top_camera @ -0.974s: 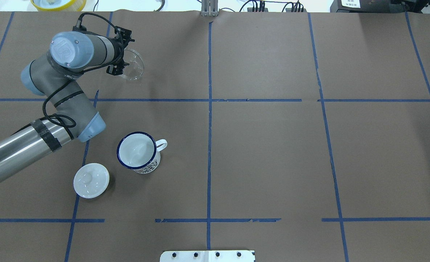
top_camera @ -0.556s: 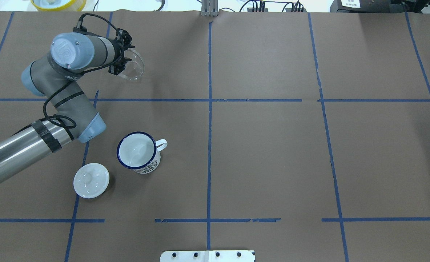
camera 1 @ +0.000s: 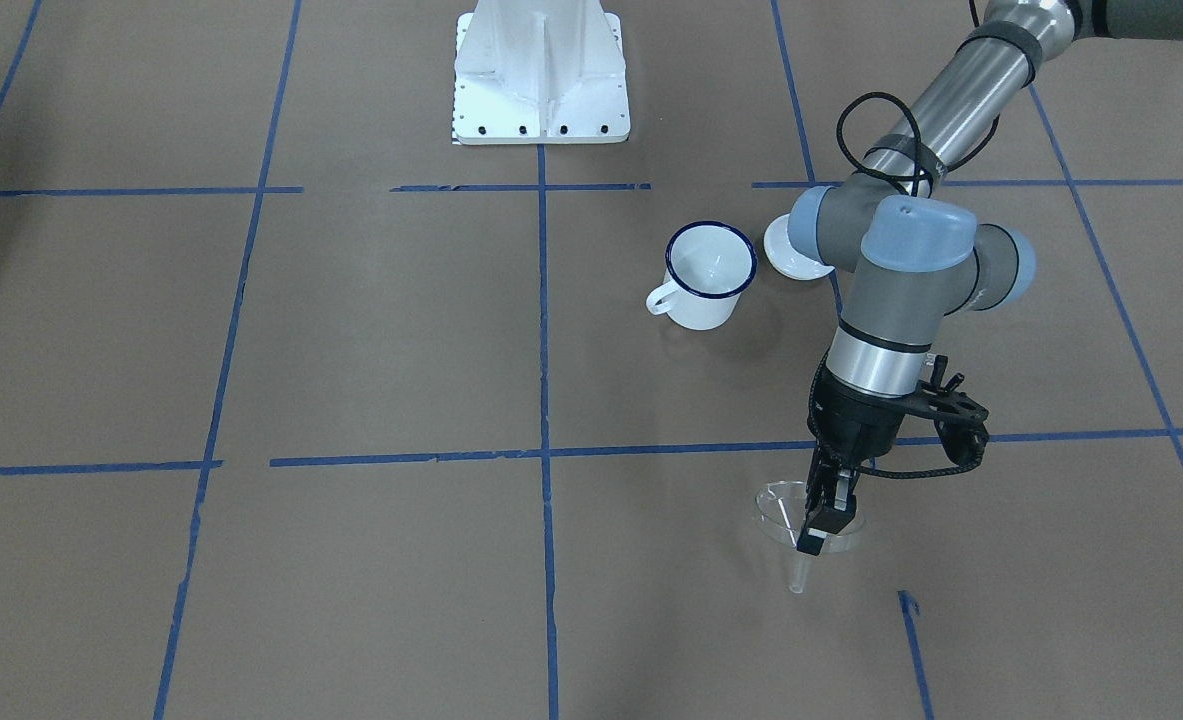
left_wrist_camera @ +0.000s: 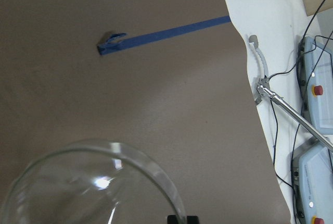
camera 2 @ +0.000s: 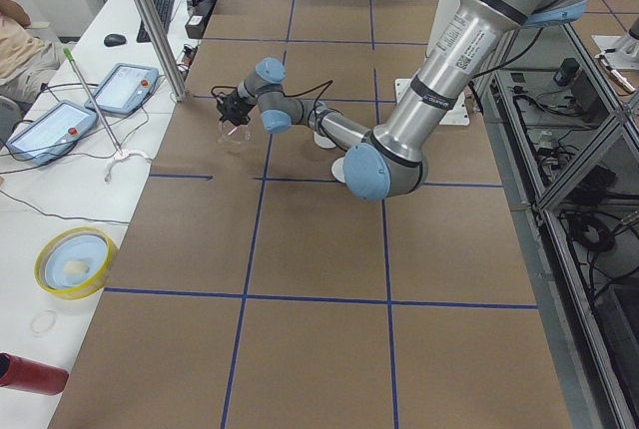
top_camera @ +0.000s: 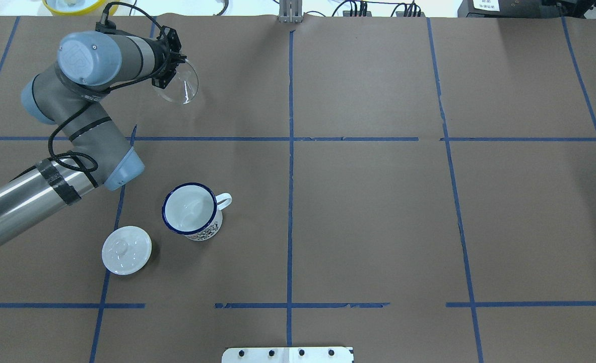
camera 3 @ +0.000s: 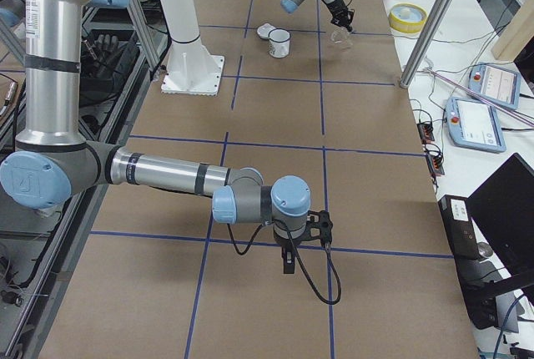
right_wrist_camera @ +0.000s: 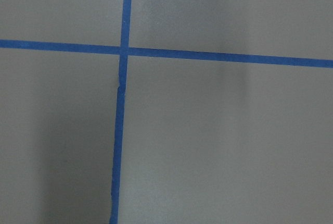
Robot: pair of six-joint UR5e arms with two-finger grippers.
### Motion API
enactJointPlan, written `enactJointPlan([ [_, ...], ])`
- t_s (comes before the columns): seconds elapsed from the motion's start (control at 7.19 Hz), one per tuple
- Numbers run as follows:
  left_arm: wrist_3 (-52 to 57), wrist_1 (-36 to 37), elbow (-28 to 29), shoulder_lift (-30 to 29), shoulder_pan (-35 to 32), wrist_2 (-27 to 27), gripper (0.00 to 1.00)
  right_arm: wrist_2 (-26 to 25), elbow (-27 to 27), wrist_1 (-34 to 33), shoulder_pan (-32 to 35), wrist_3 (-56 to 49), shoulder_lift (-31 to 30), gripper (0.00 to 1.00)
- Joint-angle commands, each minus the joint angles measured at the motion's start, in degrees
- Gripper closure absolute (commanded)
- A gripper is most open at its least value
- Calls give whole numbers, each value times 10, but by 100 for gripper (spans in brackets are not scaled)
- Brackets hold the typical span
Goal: Place funnel on cup
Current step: 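Close the left gripper on the glass funnel's rim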
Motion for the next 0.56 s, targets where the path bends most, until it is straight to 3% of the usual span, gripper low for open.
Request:
enactJointPlan([
  [0.0, 0, 31, -85, 1, -23, -41, 100, 0, 0, 0, 0, 0, 0, 0],
  [0.42, 75, 369, -320, 2, -33, -137, 100, 0, 0, 0, 0, 0, 0, 0],
])
